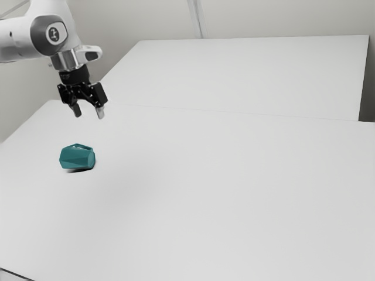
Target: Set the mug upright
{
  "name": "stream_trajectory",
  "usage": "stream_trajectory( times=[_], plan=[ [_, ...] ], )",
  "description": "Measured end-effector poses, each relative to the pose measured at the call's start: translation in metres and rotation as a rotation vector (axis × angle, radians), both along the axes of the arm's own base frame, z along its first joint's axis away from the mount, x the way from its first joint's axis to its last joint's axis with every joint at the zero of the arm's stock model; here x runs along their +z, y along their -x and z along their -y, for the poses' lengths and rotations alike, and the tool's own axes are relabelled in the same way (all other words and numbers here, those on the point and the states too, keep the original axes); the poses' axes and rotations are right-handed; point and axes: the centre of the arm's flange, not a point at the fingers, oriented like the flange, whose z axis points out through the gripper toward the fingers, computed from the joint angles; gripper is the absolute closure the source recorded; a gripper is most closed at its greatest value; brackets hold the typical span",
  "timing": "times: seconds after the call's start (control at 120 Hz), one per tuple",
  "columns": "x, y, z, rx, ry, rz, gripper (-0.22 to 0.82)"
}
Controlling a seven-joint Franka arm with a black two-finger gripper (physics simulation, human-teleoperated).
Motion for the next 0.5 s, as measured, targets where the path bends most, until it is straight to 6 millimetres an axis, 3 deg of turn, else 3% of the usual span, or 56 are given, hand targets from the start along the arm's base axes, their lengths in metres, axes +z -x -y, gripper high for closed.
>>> stream_trajectory(
  times=[0.192, 0.308, 0.417, 0.5],
  plan=[
    [0.006, -0.002, -0.035, 0.018, -0.015, 0.099, 0.0],
    [-0.017, 0.004, -0.058, 0.04, -0.016, 0.113, 0.0],
    [-0.034, 0.017, -0.103, 0.102, -0.021, 0.153, 0.0],
    [-0.057, 0.022, -0.155, 0.175, 0.005, 0.19, 0.0]
  ],
)
